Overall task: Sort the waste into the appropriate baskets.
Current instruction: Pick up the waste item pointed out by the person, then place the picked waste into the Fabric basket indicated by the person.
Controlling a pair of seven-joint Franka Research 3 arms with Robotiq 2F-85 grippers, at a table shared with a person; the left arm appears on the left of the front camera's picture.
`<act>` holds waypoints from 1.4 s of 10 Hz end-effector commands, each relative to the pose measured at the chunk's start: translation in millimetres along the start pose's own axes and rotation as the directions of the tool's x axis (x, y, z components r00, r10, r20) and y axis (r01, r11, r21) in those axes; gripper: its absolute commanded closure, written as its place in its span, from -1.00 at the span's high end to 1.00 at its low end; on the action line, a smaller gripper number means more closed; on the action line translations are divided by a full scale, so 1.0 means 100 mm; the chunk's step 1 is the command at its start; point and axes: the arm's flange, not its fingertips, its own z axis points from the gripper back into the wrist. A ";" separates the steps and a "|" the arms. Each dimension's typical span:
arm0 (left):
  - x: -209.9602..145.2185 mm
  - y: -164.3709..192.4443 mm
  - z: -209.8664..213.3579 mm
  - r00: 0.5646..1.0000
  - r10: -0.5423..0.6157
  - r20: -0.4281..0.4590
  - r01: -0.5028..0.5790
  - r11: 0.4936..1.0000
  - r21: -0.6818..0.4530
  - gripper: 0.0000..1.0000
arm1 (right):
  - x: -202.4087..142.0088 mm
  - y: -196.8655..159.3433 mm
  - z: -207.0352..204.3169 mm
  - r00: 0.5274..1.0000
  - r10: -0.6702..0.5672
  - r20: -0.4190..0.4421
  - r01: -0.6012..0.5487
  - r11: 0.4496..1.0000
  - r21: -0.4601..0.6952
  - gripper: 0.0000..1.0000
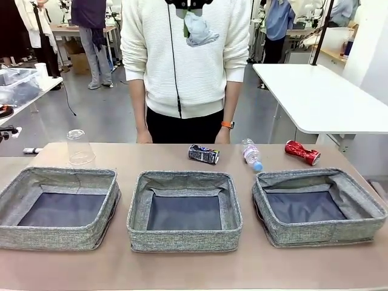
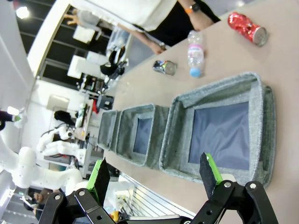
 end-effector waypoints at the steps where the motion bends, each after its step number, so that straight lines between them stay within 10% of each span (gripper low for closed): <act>1: 0.00 0.02 0.03 1.000 0.001 -0.009 -0.001 1.000 -0.022 -0.98 | 0.03 0.00 0.00 1.000 0.025 0.016 -0.025 1.000 0.019 1.00; 14: 0.00 0.02 0.03 1.000 0.001 -0.009 -0.001 1.000 -0.022 -0.98 | 0.03 0.00 0.00 1.000 0.025 0.016 -0.025 1.000 0.019 1.00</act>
